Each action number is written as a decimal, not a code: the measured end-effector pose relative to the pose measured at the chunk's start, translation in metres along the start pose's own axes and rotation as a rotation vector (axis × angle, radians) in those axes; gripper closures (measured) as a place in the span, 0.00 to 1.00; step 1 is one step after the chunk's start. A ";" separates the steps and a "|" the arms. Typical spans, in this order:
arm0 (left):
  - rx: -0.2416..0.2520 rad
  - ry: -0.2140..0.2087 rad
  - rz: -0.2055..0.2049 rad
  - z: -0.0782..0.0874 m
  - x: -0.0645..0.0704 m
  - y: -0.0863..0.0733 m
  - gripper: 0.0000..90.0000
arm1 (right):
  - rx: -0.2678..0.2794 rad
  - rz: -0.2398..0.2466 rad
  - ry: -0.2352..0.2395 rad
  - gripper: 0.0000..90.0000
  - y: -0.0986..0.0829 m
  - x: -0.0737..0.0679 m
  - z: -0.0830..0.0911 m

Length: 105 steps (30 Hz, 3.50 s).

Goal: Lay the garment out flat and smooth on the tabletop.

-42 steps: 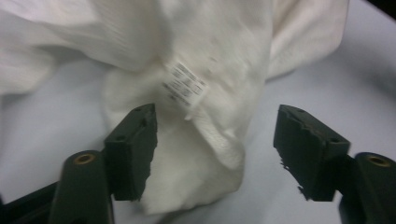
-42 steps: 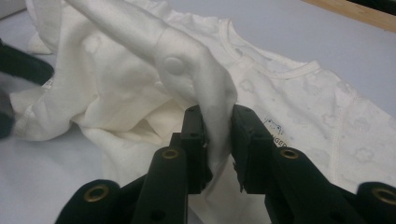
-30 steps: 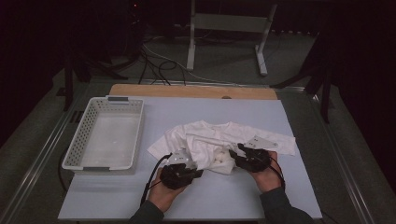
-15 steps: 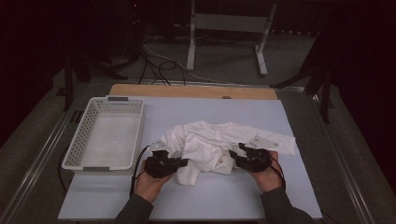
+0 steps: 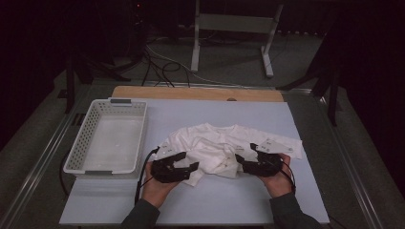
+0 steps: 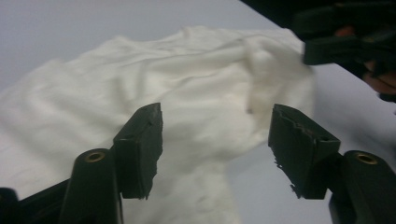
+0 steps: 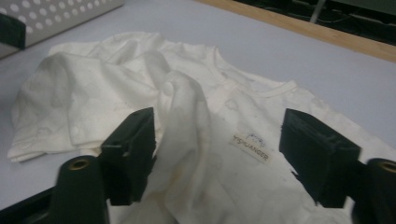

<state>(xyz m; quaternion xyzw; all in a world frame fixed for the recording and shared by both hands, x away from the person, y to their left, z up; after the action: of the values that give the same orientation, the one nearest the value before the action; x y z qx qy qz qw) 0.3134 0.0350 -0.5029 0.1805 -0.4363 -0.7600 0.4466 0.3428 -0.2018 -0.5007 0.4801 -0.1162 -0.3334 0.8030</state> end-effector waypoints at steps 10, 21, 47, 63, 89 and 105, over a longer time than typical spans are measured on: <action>-0.033 -0.088 -0.099 -0.031 0.052 0.007 0.45 | -0.023 -0.008 -0.032 0.29 -0.018 0.006 0.022; -0.153 -0.062 -0.306 -0.074 0.091 0.002 0.90 | -0.050 -0.007 -0.026 0.37 -0.035 0.009 0.032; -0.065 -0.254 0.001 -0.030 0.056 0.032 0.98 | -0.147 0.099 -0.011 0.99 -0.019 0.015 0.011; -0.069 -0.218 0.036 -0.066 0.067 0.045 0.98 | -0.039 0.019 0.102 0.61 -0.013 -0.006 0.015; -0.115 -0.098 -0.043 -0.062 0.040 0.012 0.63 | -0.088 -0.011 -0.050 0.98 -0.013 0.027 0.027; -0.128 -0.135 -0.074 -0.066 0.057 0.006 0.62 | -0.131 -0.008 -0.268 0.96 -0.019 0.057 0.045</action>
<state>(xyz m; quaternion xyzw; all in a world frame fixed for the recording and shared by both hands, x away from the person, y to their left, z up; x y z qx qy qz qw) 0.3299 -0.0475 -0.5280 0.1159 -0.4090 -0.8127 0.3985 0.3543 -0.2761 -0.5012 0.3784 -0.1984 -0.4044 0.8086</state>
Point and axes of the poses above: each handheld gripper's, and its own axes: z roughly backward along the jaws, y roughly out of its top, x roughly to its right, the point moved 7 cm from there along -z, roughly forward along the jaws, and after that the axes turned 15 degrees about y, right-handed, at the moved point
